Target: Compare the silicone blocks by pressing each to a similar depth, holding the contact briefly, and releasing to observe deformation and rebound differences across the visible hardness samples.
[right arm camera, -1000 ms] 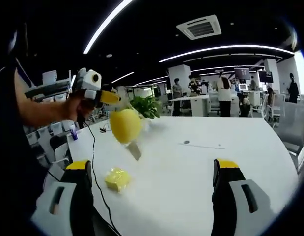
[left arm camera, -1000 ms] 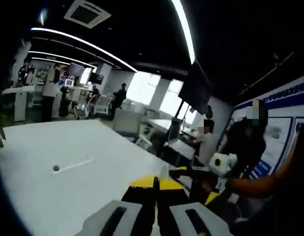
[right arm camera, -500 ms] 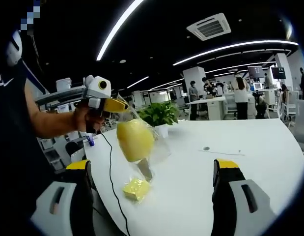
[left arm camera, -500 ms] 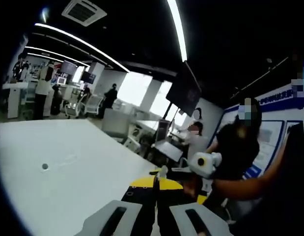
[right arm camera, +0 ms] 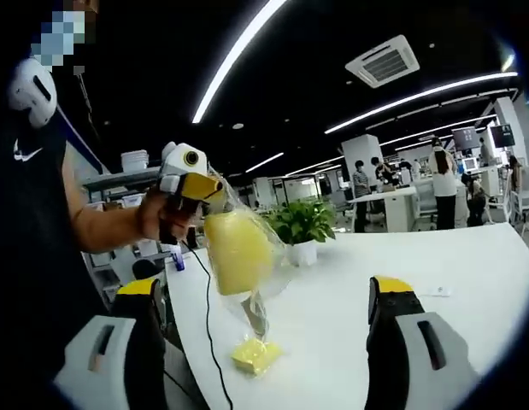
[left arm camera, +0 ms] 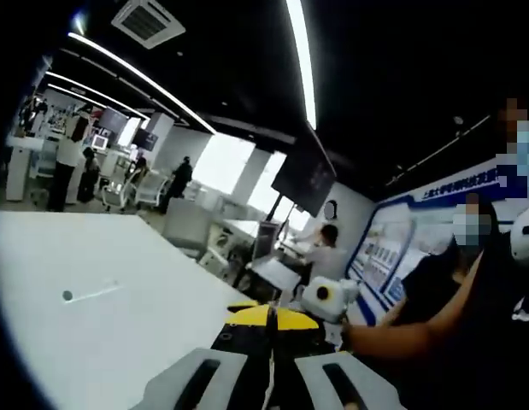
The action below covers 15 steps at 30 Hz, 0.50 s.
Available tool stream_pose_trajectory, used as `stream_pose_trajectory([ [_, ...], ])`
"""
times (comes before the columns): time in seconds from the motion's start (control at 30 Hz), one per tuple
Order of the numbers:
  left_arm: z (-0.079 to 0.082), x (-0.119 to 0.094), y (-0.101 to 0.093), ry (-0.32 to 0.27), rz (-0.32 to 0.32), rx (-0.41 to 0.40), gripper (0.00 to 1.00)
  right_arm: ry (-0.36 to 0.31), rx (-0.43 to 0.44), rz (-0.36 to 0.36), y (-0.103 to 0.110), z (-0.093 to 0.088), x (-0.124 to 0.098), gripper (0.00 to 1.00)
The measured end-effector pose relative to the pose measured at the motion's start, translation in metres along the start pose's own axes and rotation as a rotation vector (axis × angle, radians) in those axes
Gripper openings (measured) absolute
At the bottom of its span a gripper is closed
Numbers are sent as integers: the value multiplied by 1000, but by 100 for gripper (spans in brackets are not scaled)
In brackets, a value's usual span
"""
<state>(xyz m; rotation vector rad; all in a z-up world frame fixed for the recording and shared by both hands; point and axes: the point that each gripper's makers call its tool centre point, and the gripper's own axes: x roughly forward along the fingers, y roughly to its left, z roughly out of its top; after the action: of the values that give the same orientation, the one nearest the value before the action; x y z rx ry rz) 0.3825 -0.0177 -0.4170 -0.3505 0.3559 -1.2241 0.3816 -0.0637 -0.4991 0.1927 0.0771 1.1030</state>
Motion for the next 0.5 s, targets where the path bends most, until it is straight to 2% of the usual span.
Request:
stream_pose_trajectory([
  [0.1,1,-1,-6,-1,-9,1,0,-21,3,17,5,4,7,88],
  [0.33,3,-2,-15,-8,-20,5,0,-33,-17,77,18,6,16,77],
  [0.4,4,-3,-17,-7,-22,3,0,-69,-27,96,24,12,18,75],
  [0.5,5,-6,-20,-12,-28,6,0,-89,-31,125,30,17,22,69],
])
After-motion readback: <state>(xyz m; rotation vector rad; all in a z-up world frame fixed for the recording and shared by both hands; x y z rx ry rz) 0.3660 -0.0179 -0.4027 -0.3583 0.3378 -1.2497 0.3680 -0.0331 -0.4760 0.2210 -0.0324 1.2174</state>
